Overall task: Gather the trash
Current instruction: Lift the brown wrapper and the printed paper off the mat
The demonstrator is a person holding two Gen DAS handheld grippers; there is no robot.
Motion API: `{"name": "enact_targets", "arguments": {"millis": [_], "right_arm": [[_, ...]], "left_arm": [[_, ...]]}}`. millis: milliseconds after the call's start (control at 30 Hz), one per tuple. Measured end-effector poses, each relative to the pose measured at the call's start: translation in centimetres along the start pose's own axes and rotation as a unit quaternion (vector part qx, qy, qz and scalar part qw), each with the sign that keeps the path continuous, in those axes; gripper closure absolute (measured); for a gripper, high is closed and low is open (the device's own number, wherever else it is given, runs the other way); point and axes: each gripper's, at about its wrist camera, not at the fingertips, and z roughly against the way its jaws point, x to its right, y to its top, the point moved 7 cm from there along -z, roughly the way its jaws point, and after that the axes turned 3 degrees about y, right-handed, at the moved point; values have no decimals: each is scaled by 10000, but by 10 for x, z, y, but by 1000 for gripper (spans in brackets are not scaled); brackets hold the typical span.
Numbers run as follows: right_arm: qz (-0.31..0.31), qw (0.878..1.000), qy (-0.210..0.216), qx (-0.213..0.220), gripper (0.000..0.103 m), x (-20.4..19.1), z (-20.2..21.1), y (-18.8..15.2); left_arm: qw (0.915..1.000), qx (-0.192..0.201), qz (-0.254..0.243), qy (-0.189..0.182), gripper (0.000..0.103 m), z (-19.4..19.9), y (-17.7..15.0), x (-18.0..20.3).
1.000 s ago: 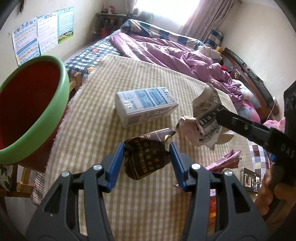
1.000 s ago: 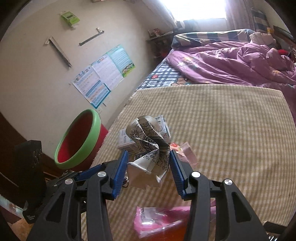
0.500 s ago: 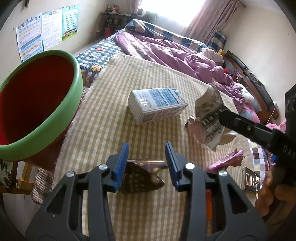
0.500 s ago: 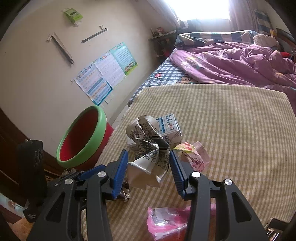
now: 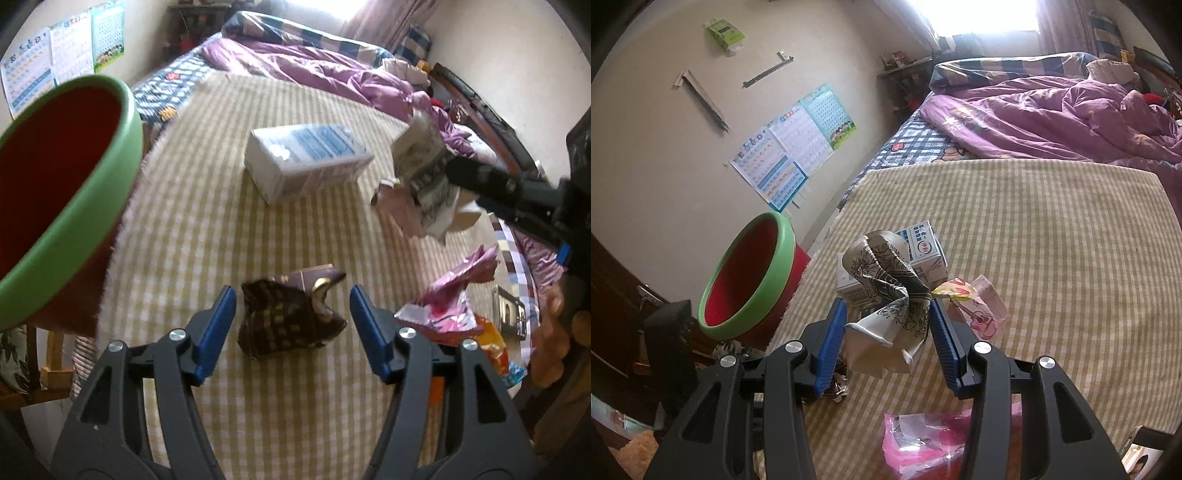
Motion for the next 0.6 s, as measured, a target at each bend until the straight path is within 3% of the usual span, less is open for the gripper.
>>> {"name": "enact_targets", "arguments": {"millis": [100,167,367,600], "right_arm": [[14,10000,-11,-18,58,-1,-2,0],[8,10000,-20,-21,58,-1,-3,0],[-21,10000,-29,6,58,-1,-3,1],[-79,9999,-62,18,58,1,-5,2]], "left_arm": [[10000,-32,-30,39,42,-6,-2,2],[10000,-22,-68,51,54,-6,-2,3],[9999,54,-85,61,55,-5,4,2],[9988,477,0,146,55,14,25,-4]]}}
